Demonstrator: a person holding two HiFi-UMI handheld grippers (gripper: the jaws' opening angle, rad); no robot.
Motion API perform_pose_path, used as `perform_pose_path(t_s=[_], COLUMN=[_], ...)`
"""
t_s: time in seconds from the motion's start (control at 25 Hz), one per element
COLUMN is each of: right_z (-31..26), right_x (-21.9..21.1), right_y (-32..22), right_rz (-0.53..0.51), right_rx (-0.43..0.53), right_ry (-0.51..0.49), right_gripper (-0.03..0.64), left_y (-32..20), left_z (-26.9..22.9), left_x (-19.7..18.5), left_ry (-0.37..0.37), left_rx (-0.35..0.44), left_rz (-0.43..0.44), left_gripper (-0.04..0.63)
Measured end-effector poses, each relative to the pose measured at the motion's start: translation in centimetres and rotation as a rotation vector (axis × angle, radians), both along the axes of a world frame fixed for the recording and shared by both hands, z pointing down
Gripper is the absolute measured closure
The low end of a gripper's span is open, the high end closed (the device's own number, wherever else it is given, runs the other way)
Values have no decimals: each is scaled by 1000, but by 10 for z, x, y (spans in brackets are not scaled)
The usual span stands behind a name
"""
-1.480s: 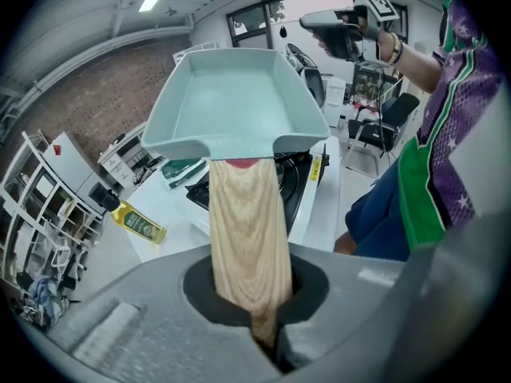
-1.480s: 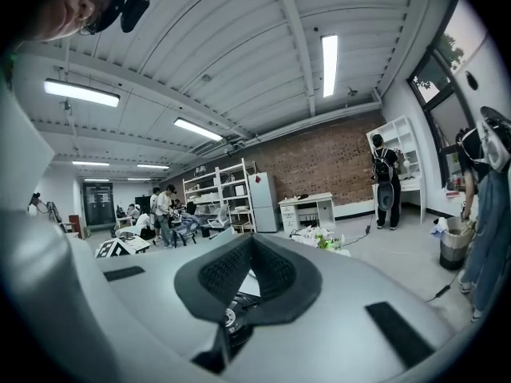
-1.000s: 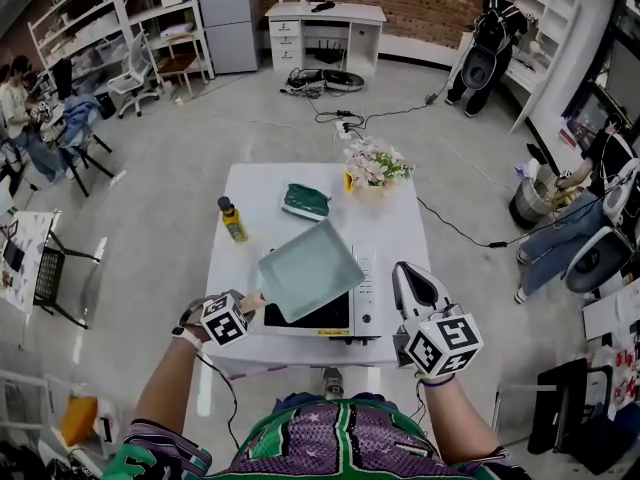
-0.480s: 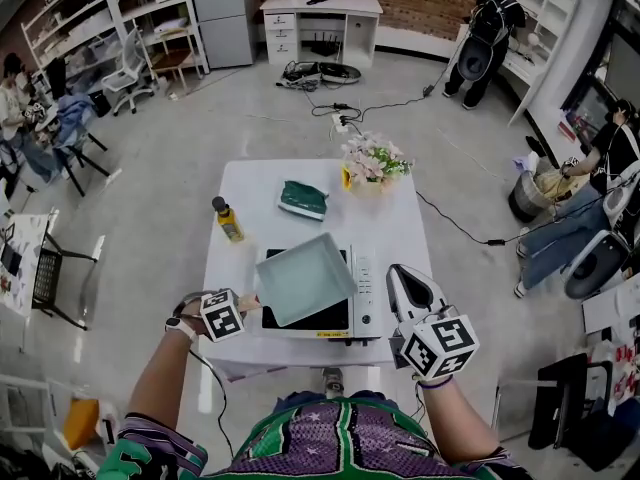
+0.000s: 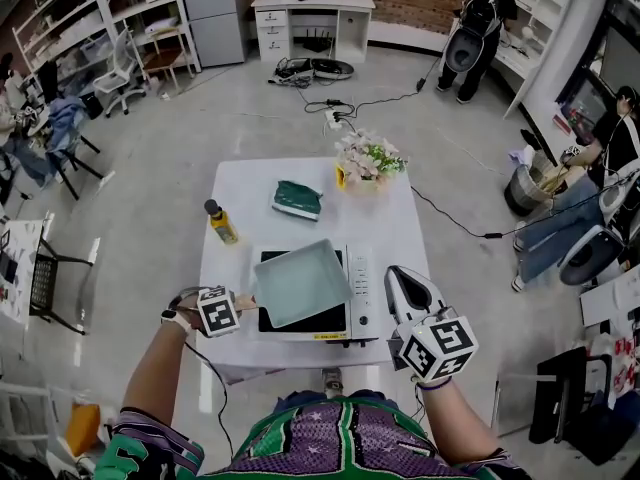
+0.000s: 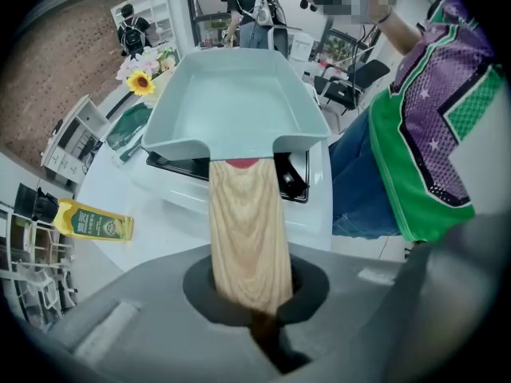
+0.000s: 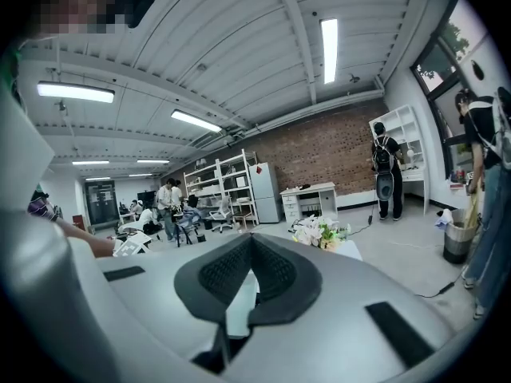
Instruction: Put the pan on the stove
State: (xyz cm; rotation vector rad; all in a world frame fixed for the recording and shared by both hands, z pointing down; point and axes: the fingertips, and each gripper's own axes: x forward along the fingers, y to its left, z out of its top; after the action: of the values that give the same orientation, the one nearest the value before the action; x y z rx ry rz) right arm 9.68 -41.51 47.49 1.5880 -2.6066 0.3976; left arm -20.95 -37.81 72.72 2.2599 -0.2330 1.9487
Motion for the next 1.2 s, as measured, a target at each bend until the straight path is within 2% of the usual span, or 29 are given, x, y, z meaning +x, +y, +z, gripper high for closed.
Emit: perform_pose_path(t_s=[0.44,0.56,0.76,1.0,1.2], right_z=[7,7,7,8,8], right_x=[1,0,0,-2,-6], right_y=[-7,-7,-8,-5,-3], right_rz=[7,5,3,-3,-13], right_rx=[-19,-20,-16,-18,-22], right_ry=[-8,-9,-10,-10,-12], right_gripper=[615,615,615,615,615], left_y=[-6,-11,-20,-24,-31], left_z=[2,2,-2,-7,-17], left_x=[2,0,1,-4,-13], left_ry=[-5,-15,-20,-67,-69], left_rx=[-68,-56,-18,25,71], left_rz=[79,67,27,17,-22], left_gripper=[580,567,490,483,475])
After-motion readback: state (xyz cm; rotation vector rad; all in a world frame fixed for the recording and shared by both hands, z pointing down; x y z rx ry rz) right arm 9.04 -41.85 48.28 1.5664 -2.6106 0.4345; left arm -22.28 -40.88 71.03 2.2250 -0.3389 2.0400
